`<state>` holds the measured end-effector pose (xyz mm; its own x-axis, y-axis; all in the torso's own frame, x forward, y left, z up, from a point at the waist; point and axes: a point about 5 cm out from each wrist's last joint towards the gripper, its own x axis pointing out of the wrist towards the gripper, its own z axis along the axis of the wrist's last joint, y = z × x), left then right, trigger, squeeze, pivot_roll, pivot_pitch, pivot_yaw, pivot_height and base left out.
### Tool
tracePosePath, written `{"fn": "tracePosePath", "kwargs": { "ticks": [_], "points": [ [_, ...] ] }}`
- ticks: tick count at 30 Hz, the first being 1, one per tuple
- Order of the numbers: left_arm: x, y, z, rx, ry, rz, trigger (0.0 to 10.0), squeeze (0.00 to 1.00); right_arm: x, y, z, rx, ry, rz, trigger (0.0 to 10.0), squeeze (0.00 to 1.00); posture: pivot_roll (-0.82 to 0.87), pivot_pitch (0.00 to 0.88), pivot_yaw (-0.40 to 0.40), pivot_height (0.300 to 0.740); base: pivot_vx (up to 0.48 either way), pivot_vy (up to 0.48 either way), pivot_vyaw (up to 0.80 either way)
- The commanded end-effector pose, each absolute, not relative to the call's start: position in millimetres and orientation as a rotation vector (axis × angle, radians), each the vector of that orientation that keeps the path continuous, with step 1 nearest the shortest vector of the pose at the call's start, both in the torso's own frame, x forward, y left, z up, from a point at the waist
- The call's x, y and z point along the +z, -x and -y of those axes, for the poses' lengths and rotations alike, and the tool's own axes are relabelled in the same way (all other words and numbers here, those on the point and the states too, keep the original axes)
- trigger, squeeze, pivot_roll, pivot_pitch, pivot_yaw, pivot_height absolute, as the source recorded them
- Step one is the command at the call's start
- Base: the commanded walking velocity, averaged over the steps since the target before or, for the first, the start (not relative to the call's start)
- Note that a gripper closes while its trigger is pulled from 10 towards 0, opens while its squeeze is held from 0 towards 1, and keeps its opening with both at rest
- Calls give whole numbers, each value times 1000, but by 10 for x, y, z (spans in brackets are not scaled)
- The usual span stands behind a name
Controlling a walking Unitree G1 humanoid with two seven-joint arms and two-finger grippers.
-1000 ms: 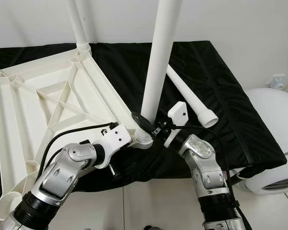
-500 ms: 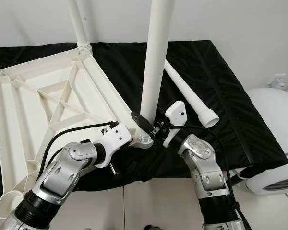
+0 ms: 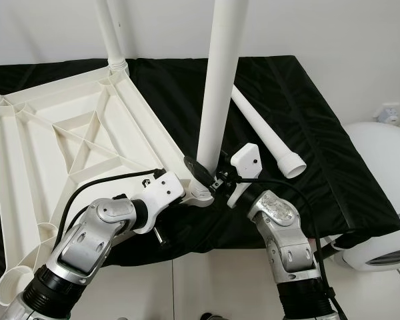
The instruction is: Building children table
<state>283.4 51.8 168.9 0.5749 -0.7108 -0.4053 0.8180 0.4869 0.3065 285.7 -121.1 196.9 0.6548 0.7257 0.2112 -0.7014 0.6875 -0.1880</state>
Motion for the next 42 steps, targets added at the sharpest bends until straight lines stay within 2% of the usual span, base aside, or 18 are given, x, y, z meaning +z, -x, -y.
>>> {"fn": "tracePosePath", "kwargs": {
  "ticks": [1, 28, 42],
  "points": [
    [1716, -2934, -557, -808, -480, -199, 10000, 0, 1458, -2695, 899, 930, 11, 25, 10000, 0, -81, 228, -28, 740, 0, 0, 0],
    [1728, -2921, -524, -806, -472, -191, 10000, 0, 1538, -2635, 622, 671, -67, 83, 10000, 0, -76, 199, -33, 740, 0, 0, 0],
    [1729, -2911, -518, -805, -471, -191, 10000, 0, 1565, -2622, 471, 568, -29, 77, 10000, 0, -71, 198, -34, 740, 0, 0, 0]
  ]
}}
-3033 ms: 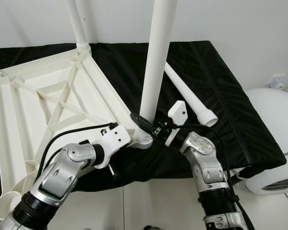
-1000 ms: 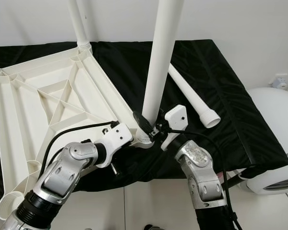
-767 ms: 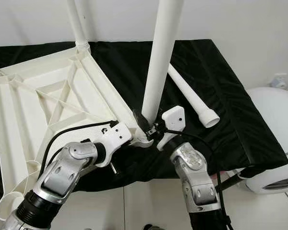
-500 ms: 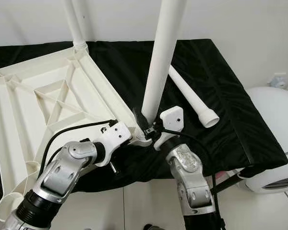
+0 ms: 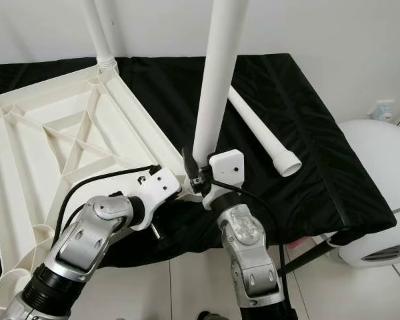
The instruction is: Building children table
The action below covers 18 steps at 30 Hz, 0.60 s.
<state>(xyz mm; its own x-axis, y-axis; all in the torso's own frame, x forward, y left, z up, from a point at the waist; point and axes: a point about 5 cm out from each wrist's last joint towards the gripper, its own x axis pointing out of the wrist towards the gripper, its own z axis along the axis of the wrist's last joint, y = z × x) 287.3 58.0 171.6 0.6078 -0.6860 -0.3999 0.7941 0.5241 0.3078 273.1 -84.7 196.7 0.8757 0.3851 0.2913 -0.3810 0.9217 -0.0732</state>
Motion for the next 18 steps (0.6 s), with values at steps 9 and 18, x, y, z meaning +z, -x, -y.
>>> {"fn": "tracePosePath", "kwargs": {
  "ticks": [9, 18],
  "points": [
    [1731, -2902, -530, -803, -470, -193, 10000, 0, 1561, -2710, 441, 497, -29, 38, 10000, 0, -67, 202, -32, 740, 0, 0, 0],
    [1729, -2898, -522, -807, -470, -193, 10000, 0, 1599, -2896, 555, 414, -9, 26, 10000, 0, -69, 203, -36, 740, 0, 0, 0]
  ]
}}
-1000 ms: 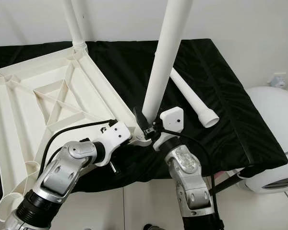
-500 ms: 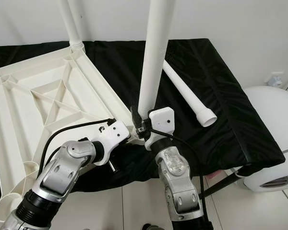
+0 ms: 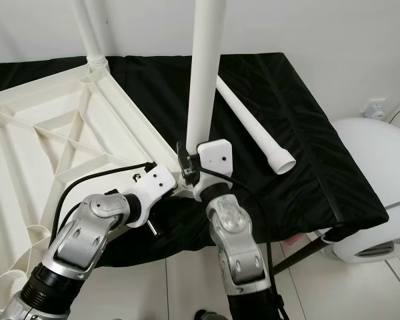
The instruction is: Building children table
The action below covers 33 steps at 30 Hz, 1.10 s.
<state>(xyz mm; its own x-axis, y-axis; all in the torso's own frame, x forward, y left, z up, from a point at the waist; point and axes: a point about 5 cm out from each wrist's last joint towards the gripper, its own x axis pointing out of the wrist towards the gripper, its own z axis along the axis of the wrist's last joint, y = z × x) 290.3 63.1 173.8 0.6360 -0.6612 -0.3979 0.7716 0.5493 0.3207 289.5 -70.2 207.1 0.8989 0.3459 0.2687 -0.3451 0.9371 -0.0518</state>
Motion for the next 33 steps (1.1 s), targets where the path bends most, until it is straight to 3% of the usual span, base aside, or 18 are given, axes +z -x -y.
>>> {"fn": "tracePosePath", "kwargs": {
  "ticks": [1, 11, 23, 33],
  "points": [
    [1731, -2898, -520, -806, -469, -193, 10000, 0, 1603, -2899, 534, 408, -7, 29, 10000, 0, -67, 203, -37, 740, 0, 0, 0],
    [1729, -2883, -524, -803, -466, -194, 10000, 0, 1612, -2922, 467, 423, 45, 36, 10000, 0, -59, 196, -39, 740, 0, 0, 0],
    [1738, -2880, -493, -811, -466, -187, 10000, 0, 1607, -3033, 571, 449, 183, 33, 10000, 0, -62, 182, -40, 740, 0, 0, 0],
    [1738, -2880, -500, -807, -466, -187, 10000, 0, 1486, -2995, 752, 452, 52, -4, 10000, 0, -64, 185, -38, 740, 0, 0, 0]
  ]
}}
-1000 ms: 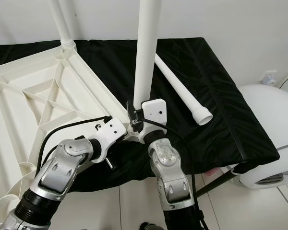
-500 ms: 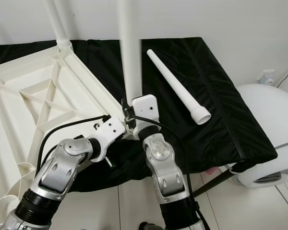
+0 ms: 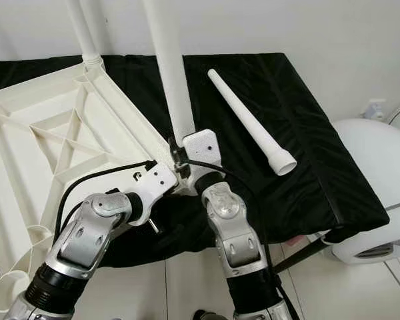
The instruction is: Building children table
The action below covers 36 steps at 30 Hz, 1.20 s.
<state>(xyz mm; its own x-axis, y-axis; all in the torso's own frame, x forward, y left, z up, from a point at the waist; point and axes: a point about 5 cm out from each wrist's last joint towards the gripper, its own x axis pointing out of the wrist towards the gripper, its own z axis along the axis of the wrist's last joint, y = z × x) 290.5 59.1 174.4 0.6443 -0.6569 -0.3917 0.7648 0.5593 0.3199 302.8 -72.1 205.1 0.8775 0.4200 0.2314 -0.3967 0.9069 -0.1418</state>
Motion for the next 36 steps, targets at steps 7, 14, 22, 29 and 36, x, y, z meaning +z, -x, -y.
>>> {"fn": "tracePosePath", "kwargs": {
  "ticks": [7, 14, 22, 29, 36],
  "points": [
    [1738, -2890, -499, -811, -464, -188, 10000, 0, 1383, -3005, 991, 468, 88, -7, 10000, 0, -74, 190, -29, 740, 0, 0, 0],
    [1740, -2897, -502, -809, -466, -188, 10000, 0, 1355, -2975, 967, 530, 112, -1, 10000, 0, -69, 196, -26, 740, 0, 0, 0],
    [1732, -2890, -511, -809, -467, -193, 10000, 0, 1343, -2984, 1034, 688, 129, -11, 10000, 0, -64, 192, -24, 740, 0, 0, 0],
    [1731, -2875, -499, -819, -473, -190, 10000, 0, 1349, -3033, 1205, 800, 115, -33, 10000, 0, -64, 182, -24, 740, 0, 0, 0],
    [1749, -2882, -491, -822, -476, -184, 10000, 0, 1367, -3099, 1393, 944, 103, -76, 10000, 0, -62, 179, -23, 740, 0, 0, 0]
  ]
}}
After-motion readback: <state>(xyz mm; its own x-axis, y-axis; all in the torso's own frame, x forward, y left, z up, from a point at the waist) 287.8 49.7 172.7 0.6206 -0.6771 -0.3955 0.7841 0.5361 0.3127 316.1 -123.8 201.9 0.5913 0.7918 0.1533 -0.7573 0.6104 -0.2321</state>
